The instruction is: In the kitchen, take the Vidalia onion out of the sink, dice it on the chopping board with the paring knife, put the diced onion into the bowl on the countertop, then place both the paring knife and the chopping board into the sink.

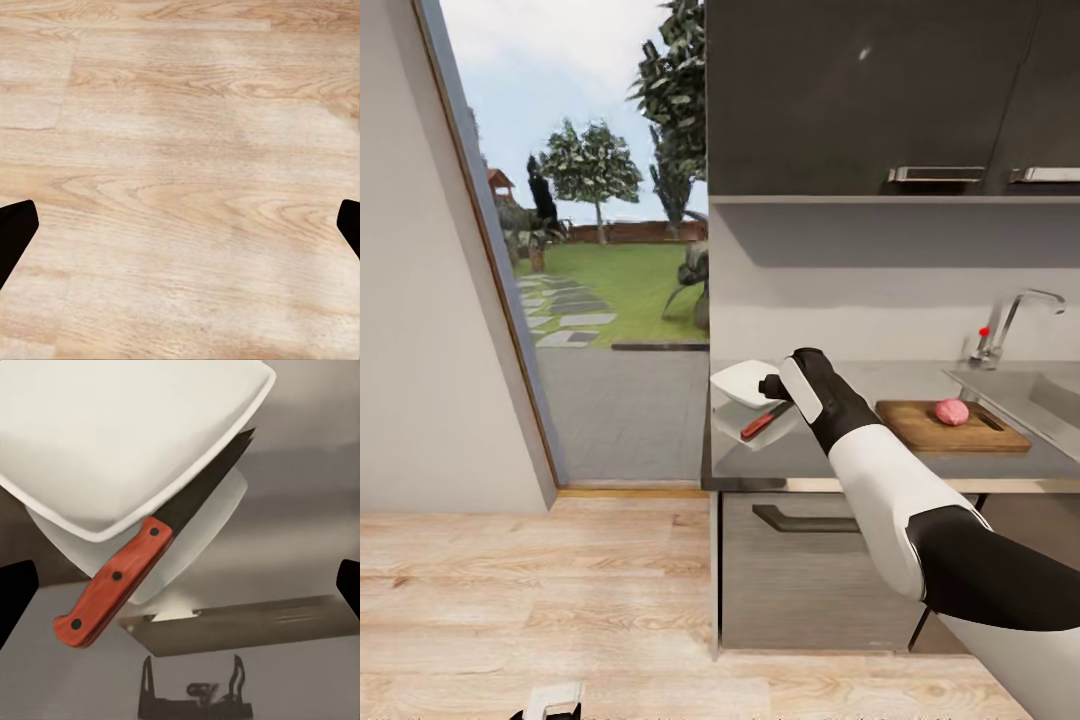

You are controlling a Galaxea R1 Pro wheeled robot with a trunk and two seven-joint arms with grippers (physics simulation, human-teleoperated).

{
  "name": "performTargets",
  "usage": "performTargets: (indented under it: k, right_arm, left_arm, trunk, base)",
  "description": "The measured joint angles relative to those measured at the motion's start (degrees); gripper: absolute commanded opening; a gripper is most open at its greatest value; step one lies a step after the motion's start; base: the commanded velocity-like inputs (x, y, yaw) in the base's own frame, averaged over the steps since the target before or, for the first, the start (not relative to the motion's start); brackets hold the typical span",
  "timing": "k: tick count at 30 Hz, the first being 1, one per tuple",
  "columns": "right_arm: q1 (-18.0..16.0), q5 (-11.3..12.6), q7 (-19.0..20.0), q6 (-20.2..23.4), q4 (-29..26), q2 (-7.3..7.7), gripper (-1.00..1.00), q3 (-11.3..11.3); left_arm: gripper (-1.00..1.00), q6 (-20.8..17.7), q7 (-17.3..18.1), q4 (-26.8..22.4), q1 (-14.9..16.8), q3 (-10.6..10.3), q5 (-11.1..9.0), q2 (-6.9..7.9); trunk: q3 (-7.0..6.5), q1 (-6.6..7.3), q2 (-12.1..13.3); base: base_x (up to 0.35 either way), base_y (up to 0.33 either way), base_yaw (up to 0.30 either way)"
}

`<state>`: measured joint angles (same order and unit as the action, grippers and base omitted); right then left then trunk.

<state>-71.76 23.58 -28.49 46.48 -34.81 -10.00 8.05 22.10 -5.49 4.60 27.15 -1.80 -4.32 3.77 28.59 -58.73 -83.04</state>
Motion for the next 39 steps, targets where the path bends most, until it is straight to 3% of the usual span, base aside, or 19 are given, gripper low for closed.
performTargets:
  k: [16,39]
  right_arm:
    - [0.00,0.09,0.08,-0.09,2.01,0.00,1.00,-0.01]
    - [0.00,0.08,0.16,-0.11,2.41,0.00,1.00,-0.01]
  left_arm:
    - [1.00,0.00,0.00,0.00,0.00,0.00,0.00,0.02]
    - [1.00,0.00,0.00,0.00,0.00,0.00,0.00,-0.03]
  trunk:
    - [1.19,0.00,0.00]
    - [1.62,0.00,0.00]
  base:
    - [0.072,0.057,0.000]
    - [0.027,0.057,0.000]
